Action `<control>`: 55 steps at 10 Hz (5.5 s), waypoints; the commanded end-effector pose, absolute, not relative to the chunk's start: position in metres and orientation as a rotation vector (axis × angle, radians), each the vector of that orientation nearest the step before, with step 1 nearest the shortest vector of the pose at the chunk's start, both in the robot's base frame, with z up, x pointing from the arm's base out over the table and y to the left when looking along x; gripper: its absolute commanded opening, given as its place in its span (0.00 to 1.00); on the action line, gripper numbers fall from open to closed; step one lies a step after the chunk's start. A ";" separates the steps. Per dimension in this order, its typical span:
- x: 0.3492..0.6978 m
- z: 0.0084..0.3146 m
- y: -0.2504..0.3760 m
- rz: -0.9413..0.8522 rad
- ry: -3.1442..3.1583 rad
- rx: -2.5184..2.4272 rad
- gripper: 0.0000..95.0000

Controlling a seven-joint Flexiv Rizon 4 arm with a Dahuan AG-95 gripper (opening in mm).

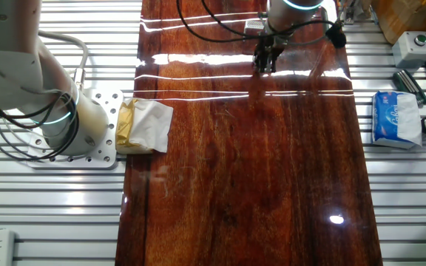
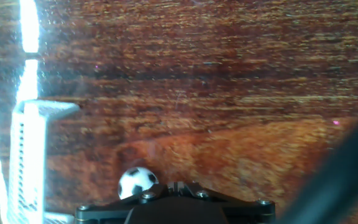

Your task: Push the soccer ball into the goal

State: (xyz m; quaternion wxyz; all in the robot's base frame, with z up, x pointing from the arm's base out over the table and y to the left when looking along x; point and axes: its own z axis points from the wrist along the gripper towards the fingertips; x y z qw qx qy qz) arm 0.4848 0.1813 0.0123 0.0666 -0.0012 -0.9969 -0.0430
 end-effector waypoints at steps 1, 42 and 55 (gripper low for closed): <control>0.485 0.010 0.187 -0.198 -3.046 -0.077 0.00; 0.481 0.026 0.198 -0.022 -2.965 0.646 0.00; 0.480 0.025 0.198 -0.081 -2.992 -0.038 0.00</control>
